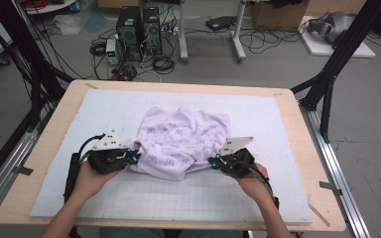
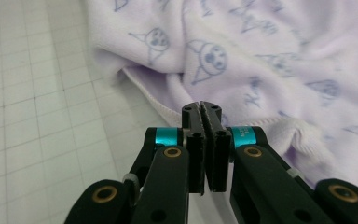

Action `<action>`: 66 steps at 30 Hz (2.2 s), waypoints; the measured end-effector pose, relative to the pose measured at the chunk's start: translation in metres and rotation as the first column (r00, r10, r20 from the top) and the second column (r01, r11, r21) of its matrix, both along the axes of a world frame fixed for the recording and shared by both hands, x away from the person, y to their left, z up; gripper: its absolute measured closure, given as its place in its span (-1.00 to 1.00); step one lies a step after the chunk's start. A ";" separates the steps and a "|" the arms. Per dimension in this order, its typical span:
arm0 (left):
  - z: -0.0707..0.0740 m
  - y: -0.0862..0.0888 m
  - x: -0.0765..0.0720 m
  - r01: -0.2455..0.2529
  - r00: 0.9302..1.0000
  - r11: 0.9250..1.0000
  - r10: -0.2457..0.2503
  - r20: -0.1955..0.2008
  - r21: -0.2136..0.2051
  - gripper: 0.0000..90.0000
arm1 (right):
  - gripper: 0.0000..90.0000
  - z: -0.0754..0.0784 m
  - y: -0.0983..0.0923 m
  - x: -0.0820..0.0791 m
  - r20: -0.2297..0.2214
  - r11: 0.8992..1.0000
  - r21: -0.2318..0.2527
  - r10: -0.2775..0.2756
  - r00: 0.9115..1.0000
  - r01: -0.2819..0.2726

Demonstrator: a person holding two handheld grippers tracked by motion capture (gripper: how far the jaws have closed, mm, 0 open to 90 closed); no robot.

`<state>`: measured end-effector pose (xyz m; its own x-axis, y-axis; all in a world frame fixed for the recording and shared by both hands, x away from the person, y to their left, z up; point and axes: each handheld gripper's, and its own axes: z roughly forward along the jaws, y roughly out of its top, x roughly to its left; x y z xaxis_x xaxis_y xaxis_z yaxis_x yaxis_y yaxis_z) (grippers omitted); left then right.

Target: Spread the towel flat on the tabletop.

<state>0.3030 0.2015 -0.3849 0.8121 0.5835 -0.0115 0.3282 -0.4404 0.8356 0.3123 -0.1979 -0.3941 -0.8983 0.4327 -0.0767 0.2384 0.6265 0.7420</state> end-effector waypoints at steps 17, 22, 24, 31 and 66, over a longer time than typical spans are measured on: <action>-0.017 0.002 0.037 -0.126 0.989 0.990 0.130 -0.063 0.070 0.78 | 0.93 0.009 -0.033 0.020 0.000 0.993 0.033 -0.110 0.994 0.110; -0.010 0.007 0.032 -0.124 0.990 0.992 0.124 -0.059 0.014 0.36 | 0.76 0.013 -0.023 0.010 -0.001 0.995 0.073 -0.068 0.998 0.067; -0.003 0.010 0.026 -0.120 0.992 0.993 0.119 -0.031 -0.019 0.23 | 0.69 0.016 -0.021 0.006 -0.007 0.994 0.098 -0.051 0.999 0.051; -0.008 0.010 0.017 -0.060 0.998 0.998 0.061 -0.024 0.035 0.10 | 0.34 0.010 0.006 -0.005 -0.054 0.993 0.117 0.030 0.998 -0.024; 0.003 0.006 -0.046 0.043 0.999 0.999 -0.043 -0.002 0.022 0.77 | 0.96 0.012 -0.022 -0.051 -0.033 0.991 0.073 0.115 0.993 -0.113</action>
<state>0.2572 0.2072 -0.3815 0.8364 0.5482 0.0000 0.3095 -0.4722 0.8253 0.2612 -0.2196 -0.3824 -0.9436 0.3306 -0.0155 0.1964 0.5971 0.7777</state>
